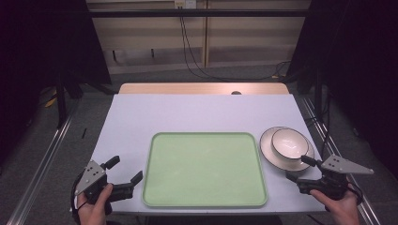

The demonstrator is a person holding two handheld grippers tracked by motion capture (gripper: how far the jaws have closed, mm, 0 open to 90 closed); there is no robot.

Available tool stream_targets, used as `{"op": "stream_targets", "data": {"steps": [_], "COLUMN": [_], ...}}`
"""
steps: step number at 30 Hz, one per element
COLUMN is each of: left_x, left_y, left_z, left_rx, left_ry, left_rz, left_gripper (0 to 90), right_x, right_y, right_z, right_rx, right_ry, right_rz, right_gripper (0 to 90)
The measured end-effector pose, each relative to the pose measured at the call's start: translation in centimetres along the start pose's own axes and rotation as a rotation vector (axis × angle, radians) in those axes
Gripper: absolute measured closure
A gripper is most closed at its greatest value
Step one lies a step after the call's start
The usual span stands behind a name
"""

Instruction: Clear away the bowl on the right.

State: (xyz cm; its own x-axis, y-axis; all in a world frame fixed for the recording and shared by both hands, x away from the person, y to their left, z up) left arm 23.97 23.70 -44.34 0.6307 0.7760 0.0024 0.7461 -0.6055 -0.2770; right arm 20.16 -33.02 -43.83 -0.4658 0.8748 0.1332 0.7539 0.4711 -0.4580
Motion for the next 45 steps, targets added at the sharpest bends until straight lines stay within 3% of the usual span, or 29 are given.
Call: {"op": "stream_targets", "data": {"steps": [6,7,15,20,22,27,40,45], "left_x": [0.0,0.0,0.0,-0.1,0.0,0.0,0.0,0.0], "left_y": [0.0,0.0,0.1,0.1,0.1,0.1,0.2,0.2], "left_z": [0.0,0.0,0.0,0.0,0.0,0.0,0.0,0.0], "left_rx": [0.006,0.006,0.006,0.006,0.005,0.005,0.004,0.003], "left_ry": [0.006,0.006,0.007,0.005,0.005,0.006,0.003,0.004], "left_rz": [-0.001,-0.002,-0.003,0.002,0.003,0.001,0.009,0.013], "left_gripper": [1.5,1.5,1.6,1.5,1.5,1.6,1.6,1.6], "right_x": [-0.9,-1.2,-2.5,-3.5,-4.0,-5.0,-8.7,-10.5], "right_y": [-0.4,-0.5,-0.7,-0.6,-0.4,0.4,3.7,5.1], "right_z": [-0.5,-0.8,-2.0,-2.8,-3.1,-3.3,-4.6,-4.6], "right_rx": [-0.017,-0.027,-0.035,-0.031,-0.024,0.037,0.145,0.180], "right_ry": [-0.010,-0.019,0.003,-0.001,0.005,0.004,0.027,0.044], "right_rz": [-0.007,0.004,0.001,0.050,0.033,0.026,0.085,0.093], "right_gripper": [26.0,32.5,36.1,37.0,37.1,35.6,26.2,34.8]}}
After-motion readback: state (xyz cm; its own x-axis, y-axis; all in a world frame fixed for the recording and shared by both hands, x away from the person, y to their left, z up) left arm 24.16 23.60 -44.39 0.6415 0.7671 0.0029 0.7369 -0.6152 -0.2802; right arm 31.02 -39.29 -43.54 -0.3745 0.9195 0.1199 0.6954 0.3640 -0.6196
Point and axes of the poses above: each handheld gripper's, and its own axes: y roughly forward along the jaws, z roughly out of its underside, x roughly to its left, the point moved 3 cm from there along y, roughly forward along the jaws, and after that the axes turned 6 degrees about y, right-handed, at the moved point
